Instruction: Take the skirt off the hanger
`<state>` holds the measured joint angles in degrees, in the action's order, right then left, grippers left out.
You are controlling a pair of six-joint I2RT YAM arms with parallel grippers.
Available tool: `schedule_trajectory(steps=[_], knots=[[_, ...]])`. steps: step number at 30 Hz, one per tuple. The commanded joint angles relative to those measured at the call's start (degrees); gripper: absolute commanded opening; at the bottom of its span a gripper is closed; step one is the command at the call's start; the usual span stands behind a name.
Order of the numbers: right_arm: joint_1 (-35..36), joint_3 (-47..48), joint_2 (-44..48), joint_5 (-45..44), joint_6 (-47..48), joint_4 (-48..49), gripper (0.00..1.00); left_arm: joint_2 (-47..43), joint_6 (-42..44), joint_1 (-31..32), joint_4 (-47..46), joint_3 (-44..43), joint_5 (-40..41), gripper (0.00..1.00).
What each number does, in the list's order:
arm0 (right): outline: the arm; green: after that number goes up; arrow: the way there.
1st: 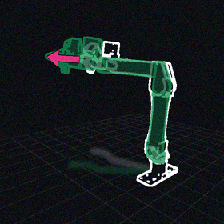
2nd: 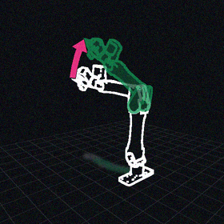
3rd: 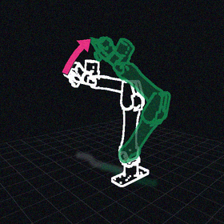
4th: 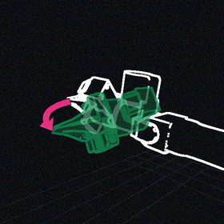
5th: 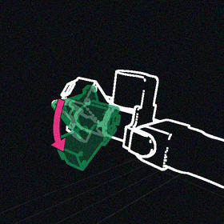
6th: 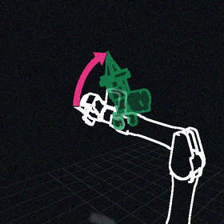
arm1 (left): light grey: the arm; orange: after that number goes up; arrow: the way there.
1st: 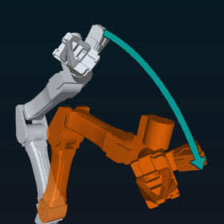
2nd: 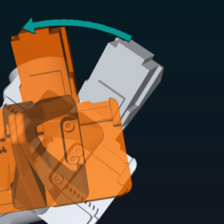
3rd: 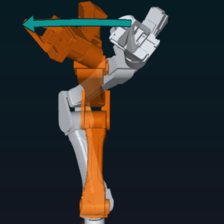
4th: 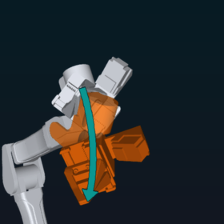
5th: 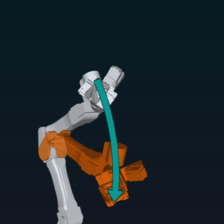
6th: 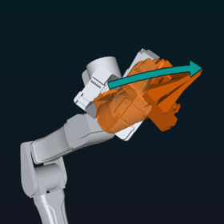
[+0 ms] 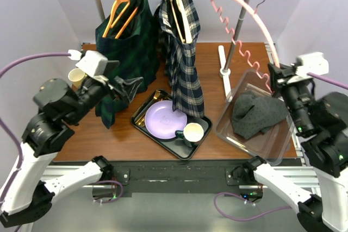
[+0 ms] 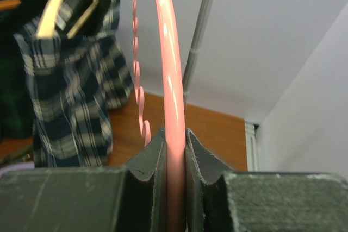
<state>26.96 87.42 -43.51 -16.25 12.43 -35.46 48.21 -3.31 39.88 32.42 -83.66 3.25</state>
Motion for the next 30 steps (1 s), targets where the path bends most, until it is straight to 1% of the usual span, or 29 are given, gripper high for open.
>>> schedule_trajectory(steps=[1,2,3,5,6,8,9,11,12,14,17,19,22,30], knots=[[-0.07,0.74,-2.81,-2.73,1.99,-1.8,0.0,-0.13,3.05,0.03,-8.07,4.55,5.45,1.0],[-0.07,1.0,-3.94,-2.73,2.25,-1.8,0.0,0.04,3.05,0.02,-9.04,5.34,7.11,1.0],[0.02,1.0,-4.56,-2.73,2.6,-1.28,0.0,0.13,4.79,0.11,-9.57,7.17,8.08,1.0],[-0.07,0.22,-6.23,-3.35,3.04,2.66,0.0,-0.74,5.51,0.11,-12.36,9.99,10.63,1.0],[-0.07,-0.31,-6.85,-3.87,3.83,4.51,0.0,-1.35,6.55,0.03,-13.78,13.49,11.25,1.0],[-0.07,-0.32,-9.04,-4.75,4.27,8.64,0.0,-3.89,7.52,0.02,-18.16,17.46,11.69,1.0],[0.02,-0.14,-11.49,-5.02,4.71,9.87,0.0,-4.69,8.84,0.02,-19.23,21.13,10.83,1.0],[-0.07,0.47,-13.7,-5.37,5.24,13.13,0.0,-7.06,10.25,0.11,-21.51,24.67,7.5,1.0],[-0.07,0.73,-16.32,-5.54,5.5,14.1,0.0,-7.68,10.86,0.03,-22.14,27.9,6.69,1.0],[-0.07,1.7,-18.62,-5.98,5.5,15.68,0.0,-9.62,10.96,0.03,-24.33,32.13,5.03,1.0],[-0.07,1.7,-21.44,-6.42,5.5,19.11,0.0,-11.81,10.17,0.03,-27.06,36.18,4.32,1.0],[-0.07,1.97,-22.49,-6.6,5.42,21.3,0.0,-12.87,9.9,0.02,-28.11,37.16,3.44,1.0],[-0.07,3.1,-23.55,-6.86,5.94,22.1,0.0,-13.14,9.55,0.02,-28.38,38.04,3.08,1.0],[-0.15,4.34,-22.59,-6.95,5.07,20.17,0.0,-13.57,9.64,0.11,-28.29,38.48,2.55,1.0]])
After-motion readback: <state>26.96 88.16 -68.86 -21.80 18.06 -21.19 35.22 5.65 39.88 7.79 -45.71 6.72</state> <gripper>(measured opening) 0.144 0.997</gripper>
